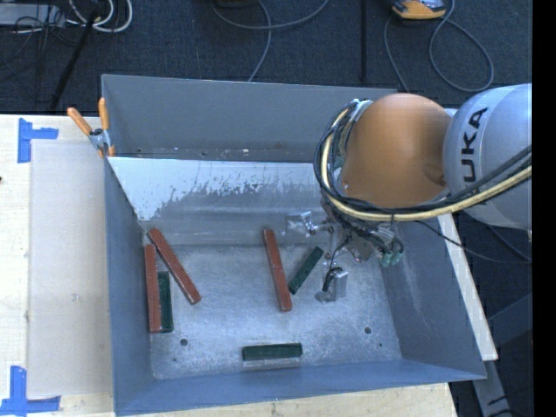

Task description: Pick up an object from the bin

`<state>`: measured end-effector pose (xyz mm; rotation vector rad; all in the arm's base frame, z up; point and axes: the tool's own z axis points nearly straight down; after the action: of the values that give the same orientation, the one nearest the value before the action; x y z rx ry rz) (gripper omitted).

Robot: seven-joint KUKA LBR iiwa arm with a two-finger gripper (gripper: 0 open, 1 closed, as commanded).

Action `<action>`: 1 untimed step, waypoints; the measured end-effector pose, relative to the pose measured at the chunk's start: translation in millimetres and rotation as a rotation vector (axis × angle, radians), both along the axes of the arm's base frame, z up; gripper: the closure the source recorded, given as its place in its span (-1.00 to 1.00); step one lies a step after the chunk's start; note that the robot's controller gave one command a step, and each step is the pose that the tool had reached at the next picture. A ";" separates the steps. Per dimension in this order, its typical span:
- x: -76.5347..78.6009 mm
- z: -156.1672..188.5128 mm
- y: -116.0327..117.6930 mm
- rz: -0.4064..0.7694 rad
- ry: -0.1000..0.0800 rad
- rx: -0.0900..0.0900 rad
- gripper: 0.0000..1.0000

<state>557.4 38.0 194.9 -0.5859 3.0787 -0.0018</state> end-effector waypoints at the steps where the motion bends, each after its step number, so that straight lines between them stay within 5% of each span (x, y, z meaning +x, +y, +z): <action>1: 12.7 -129.9 -40.5 -0.128 0.014 0.000 -1.00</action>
Offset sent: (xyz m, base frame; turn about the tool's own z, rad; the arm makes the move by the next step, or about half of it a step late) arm 0.0142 -0.0399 -0.1249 0.1271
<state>570.1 -2.4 64.9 -0.3894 3.1237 0.0010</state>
